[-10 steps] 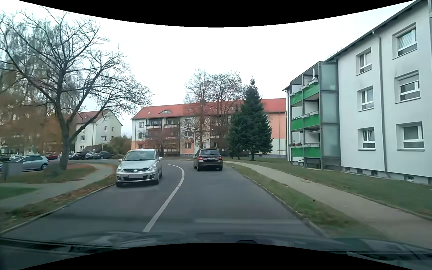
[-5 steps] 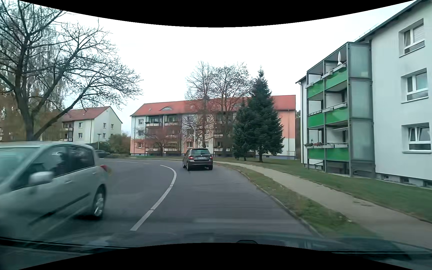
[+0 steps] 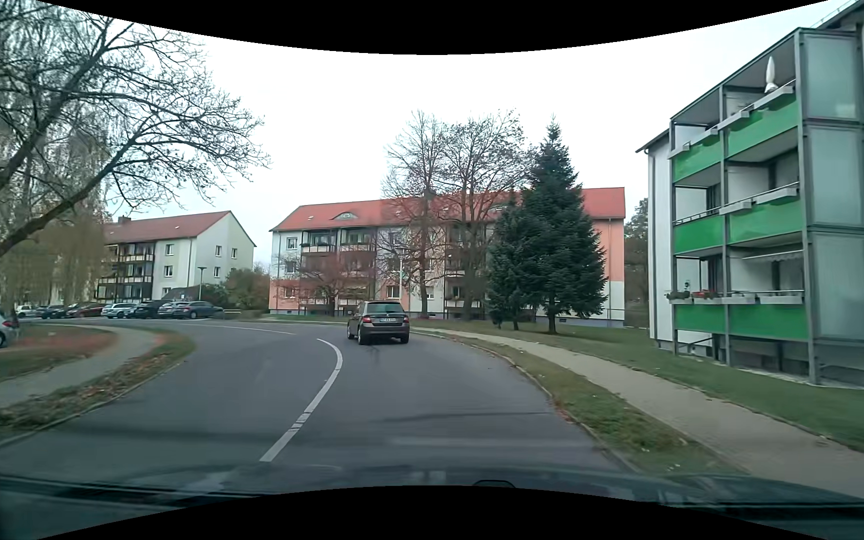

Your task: Follow the waypoints while adhering to traffic rules and regulations

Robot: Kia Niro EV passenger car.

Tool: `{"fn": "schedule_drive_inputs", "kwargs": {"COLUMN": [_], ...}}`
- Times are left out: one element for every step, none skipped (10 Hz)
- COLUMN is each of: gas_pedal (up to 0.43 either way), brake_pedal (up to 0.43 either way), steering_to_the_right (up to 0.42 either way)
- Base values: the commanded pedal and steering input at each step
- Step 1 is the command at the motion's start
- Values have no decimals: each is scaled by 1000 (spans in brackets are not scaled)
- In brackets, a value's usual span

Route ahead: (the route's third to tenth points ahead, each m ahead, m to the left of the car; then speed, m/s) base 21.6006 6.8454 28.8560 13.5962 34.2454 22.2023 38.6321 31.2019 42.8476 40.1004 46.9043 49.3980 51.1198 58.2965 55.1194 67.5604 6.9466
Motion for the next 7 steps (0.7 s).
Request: {"fn": "schedule_drive_inputs", "kwargs": {"gas_pedal": [130, 138, 138, 138, 138, 138, 138], "brake_pedal": [0, 0, 0, 0, 0, 0, 0], "steering_to_the_right": [-69, -70, -70, -70, -70, -70, -70]}}
